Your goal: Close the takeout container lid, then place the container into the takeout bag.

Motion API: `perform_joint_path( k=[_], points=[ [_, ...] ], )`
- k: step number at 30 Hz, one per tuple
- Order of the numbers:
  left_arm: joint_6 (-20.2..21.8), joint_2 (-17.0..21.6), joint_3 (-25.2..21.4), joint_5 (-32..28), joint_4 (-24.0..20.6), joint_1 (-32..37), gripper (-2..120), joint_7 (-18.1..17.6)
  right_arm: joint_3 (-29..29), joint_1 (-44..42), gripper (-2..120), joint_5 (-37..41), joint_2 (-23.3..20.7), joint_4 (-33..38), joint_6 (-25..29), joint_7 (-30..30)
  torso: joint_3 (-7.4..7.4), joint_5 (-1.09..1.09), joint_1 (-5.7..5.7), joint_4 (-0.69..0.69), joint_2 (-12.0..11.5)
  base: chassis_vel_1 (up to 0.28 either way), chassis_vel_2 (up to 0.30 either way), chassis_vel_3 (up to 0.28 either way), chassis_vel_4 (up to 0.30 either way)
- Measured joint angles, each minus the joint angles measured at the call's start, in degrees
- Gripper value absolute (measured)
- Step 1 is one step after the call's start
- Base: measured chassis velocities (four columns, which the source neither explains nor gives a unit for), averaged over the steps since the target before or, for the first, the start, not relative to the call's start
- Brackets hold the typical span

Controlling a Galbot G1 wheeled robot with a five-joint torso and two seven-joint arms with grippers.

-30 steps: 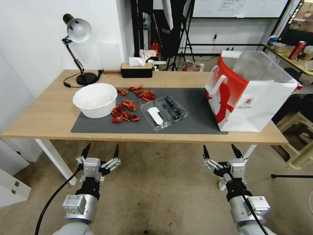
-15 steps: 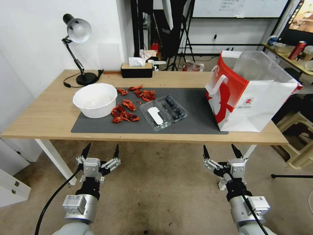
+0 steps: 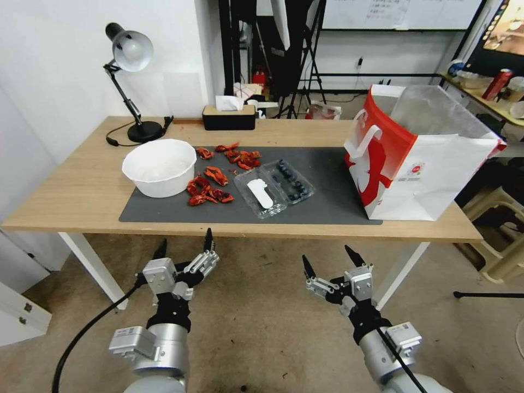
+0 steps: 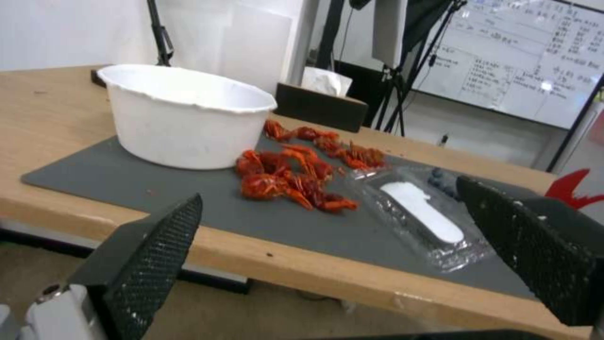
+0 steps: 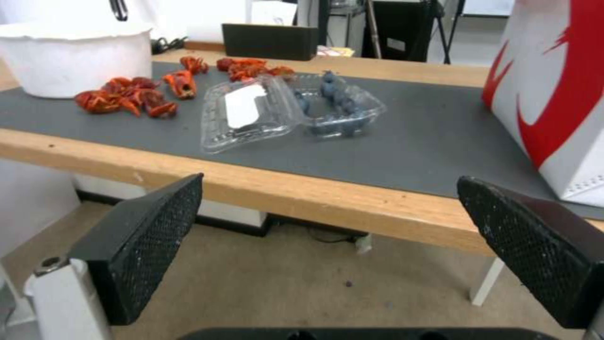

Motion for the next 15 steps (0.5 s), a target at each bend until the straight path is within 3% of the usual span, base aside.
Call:
perform_joint_path(
  k=[3,8,12,15],
  points=[
    [-2.4,0.0,-0.2,1.2,3.5,-0.8,100,0.6,1.3,0.9,100,1.5,-0.5,-0.6,0.1,-0.1,0.00,-0.01,0.00,-0.01,0.0,0.000,0.000,0.000,0.000],
    [-4.0,0.0,-1.0,2.3,5.1,-1.3,100,1.1,1.7,1.9,100,4.3,-1.6,-0.9,-0.1,0.0,0.00,0.00,0.00,-0.02,0.0,0.000,0.000,0.000,0.000],
    [-4.7,-0.1,-1.5,2.7,5.8,-1.5,100,1.6,1.8,4.3,100,9.2,-3.8,-1.8,-0.9,-0.2,0.00,-0.01,0.00,-0.02,0.0,0.000,0.000,0.000,0.000],
    [-6.1,0.2,-2.0,3.2,6.6,-1.3,100,1.9,1.2,10.1,100,17.9,-8.1,-5.9,-1.0,-0.8,0.00,0.00,0.00,-0.01,0.0,0.000,0.000,0.000,0.000]
  ],
)
